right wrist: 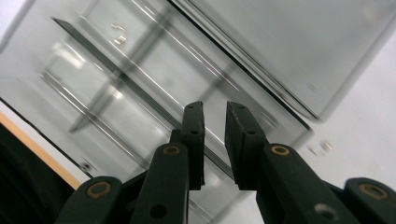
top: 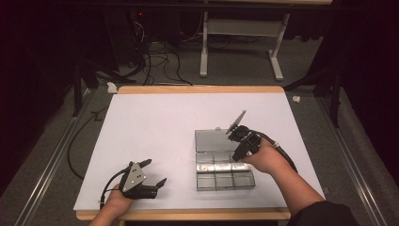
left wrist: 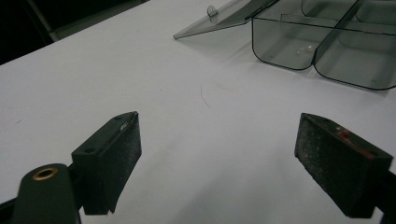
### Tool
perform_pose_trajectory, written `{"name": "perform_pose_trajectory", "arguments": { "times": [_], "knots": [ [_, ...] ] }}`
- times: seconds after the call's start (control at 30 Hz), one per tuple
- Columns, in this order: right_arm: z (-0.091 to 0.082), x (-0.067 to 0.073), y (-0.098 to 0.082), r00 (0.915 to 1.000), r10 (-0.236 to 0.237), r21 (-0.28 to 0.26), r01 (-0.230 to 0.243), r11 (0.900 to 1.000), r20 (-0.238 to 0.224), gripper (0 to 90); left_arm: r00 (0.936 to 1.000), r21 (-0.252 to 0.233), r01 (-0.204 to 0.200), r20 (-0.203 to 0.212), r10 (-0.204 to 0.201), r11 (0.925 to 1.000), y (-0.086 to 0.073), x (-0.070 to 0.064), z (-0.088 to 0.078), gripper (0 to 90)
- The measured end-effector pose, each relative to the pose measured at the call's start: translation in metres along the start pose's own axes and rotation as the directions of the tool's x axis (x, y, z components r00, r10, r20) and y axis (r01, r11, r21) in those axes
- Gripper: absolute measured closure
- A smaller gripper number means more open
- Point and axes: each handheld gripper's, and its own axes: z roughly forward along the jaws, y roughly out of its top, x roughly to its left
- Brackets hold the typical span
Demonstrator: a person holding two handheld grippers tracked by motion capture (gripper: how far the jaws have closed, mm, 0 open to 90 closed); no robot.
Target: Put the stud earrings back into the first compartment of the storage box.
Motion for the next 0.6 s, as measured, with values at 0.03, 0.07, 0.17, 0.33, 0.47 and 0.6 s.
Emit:
{"name": "perform_pose_trajectory", "arguments": {
  "times": [0.03,0.07,0.17,0.33,0.47,0.6],
  "knots": [
    [-0.001,-0.002,-0.004,0.9999,0.014,-0.002,-0.014,1.0,0.005,78.5,1.0,0.0,0.0,-0.001,0.0,1.0,0.0,0.0,0.0,14.9],
    [-0.003,-0.006,-0.007,0.9999,0.006,-0.006,-0.006,1.0,0.011,78.5,1.0,0.0,0.001,-0.001,-0.001,1.0,0.0,0.0,0.0,14.9],
    [-0.007,-0.012,-0.015,0.9993,0.033,-0.007,-0.033,0.999,0.018,78.5,1.0,0.0,-0.002,-0.002,0.002,1.0,0.0,0.0,0.0,14.9],
    [-0.01,-0.026,-0.027,0.9963,0.082,-0.008,-0.082,0.997,0.024,78.4,1.0,-0.001,-0.001,-0.003,0.001,1.0,0.0,0.0,0.0,15.0],
    [-0.011,-0.036,-0.034,0.9934,0.111,-0.011,-0.111,0.994,0.029,77.9,1.0,-0.001,0.003,-0.003,-0.003,1.0,0.0,0.0,0.0,14.9],
    [-0.009,-0.045,-0.04,0.9889,0.144,-0.003,-0.144,0.99,0.035,77.6,1.0,-0.001,0.001,-0.002,-0.001,1.0,0.0,0.0,0.0,14.9]
  ]
}}
